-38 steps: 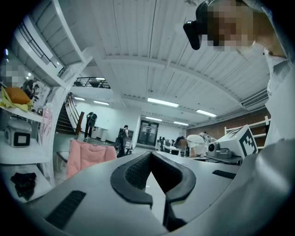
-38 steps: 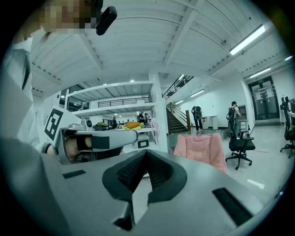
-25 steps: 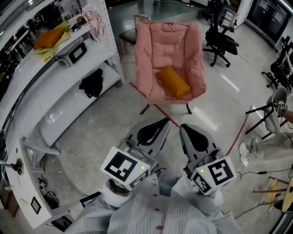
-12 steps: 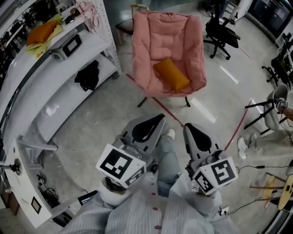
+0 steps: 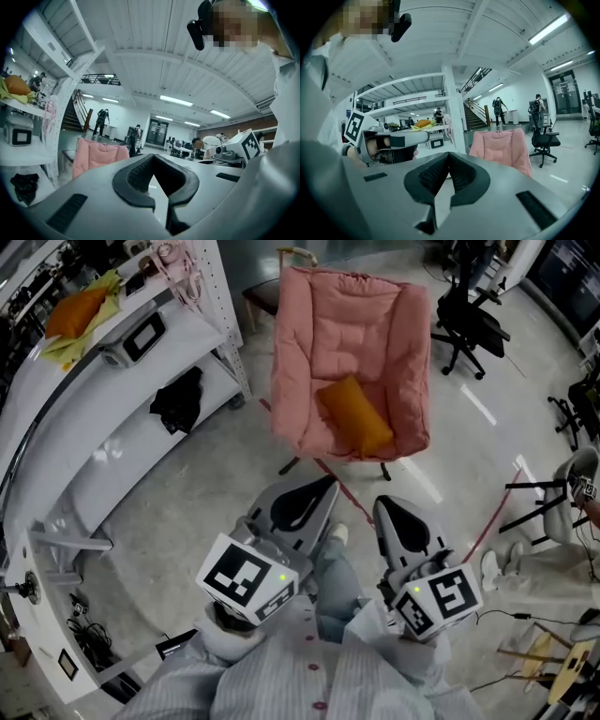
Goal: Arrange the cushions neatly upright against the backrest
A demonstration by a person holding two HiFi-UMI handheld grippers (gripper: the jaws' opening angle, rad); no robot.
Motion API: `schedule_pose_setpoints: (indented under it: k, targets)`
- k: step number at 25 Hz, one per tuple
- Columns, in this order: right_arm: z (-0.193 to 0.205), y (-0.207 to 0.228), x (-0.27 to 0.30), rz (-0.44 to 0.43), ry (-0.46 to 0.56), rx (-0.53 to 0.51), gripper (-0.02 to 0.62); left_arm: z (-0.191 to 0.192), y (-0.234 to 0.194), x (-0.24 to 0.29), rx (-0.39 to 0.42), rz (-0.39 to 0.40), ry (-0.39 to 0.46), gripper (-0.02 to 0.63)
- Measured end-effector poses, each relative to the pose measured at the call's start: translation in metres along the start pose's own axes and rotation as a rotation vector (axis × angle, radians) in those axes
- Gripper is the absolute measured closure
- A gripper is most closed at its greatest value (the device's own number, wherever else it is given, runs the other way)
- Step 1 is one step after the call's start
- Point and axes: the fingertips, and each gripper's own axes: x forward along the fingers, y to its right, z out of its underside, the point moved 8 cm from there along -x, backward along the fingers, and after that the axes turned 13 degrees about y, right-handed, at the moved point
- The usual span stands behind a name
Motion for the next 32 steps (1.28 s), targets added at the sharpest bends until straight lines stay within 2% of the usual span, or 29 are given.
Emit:
schedule_pose_setpoints:
  k: [5, 11, 20, 27, 32]
  targets:
    - [-0.017, 0.054, 0.049, -0.031, -0.012, 0.000, 0.583, -0.006, -0.035, 0.063, -0.002, -0.039, 0.011, 0.595]
    - [-0.033, 0.118, 0.083, -0.055, -0.018, 0.003, 0.583, -0.010, -0.061, 0.130, -0.002, -0.079, 0.026, 0.595]
    - [-0.035, 0.184, 0.103, -0.076, -0.028, 0.010, 0.583, -0.009, -0.096, 0.185, 0.040, -0.172, 0.052, 0.595]
    - [-0.034, 0.217, 0.127, -0.039, -0.016, 0.035, 0.583, -0.008, -0.123, 0.224, 0.048, -0.156, 0.045, 0.595]
    - [-0.034, 0.241, 0.160, -0.002, -0.026, 0.034, 0.583, -0.001, -0.156, 0.264, 0.027, -0.117, 0.033, 0.595]
